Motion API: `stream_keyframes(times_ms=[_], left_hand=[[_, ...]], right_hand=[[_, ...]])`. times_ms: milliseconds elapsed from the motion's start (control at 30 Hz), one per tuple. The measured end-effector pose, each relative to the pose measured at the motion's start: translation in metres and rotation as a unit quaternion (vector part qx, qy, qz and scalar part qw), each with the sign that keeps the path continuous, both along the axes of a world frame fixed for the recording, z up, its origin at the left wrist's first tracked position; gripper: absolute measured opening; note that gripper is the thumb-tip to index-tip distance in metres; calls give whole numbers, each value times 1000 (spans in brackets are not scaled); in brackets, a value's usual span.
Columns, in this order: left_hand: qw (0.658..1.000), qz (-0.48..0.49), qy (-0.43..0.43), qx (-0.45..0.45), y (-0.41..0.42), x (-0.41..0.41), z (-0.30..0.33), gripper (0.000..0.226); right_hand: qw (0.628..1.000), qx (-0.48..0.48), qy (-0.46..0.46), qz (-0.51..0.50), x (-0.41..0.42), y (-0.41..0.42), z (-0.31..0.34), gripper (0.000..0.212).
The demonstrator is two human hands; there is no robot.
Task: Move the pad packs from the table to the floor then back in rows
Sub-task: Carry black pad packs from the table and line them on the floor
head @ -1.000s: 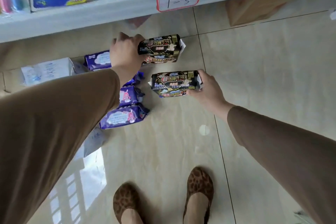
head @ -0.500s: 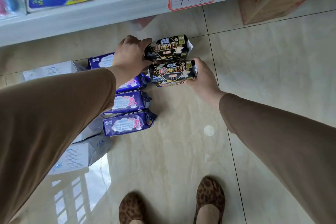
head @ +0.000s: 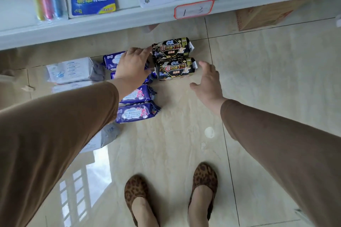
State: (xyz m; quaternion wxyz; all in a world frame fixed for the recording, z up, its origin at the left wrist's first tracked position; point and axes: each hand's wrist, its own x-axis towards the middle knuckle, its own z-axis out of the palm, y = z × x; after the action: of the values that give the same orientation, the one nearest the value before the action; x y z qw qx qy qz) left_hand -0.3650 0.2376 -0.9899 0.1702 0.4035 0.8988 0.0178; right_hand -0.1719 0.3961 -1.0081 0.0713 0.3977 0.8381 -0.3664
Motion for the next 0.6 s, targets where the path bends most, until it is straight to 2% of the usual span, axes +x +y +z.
stream_keyframes(times_ms=[133,200,467,600], left_hand=[[1000,12,-22,2,-19,37,72,67],[999,20,-33,10,-26,57,115,64],[996,61,-47,39,-32,113,315,62],[997,48,-49,39,-28,127,423,64]], right_hand=[[993,44,-43,98,21,-4,81,57],[991,49,-43,114,29,-4,127,52],[997,48,-12,63,55,3,343,47],[998,47,12,47,67,-2,456,45]])
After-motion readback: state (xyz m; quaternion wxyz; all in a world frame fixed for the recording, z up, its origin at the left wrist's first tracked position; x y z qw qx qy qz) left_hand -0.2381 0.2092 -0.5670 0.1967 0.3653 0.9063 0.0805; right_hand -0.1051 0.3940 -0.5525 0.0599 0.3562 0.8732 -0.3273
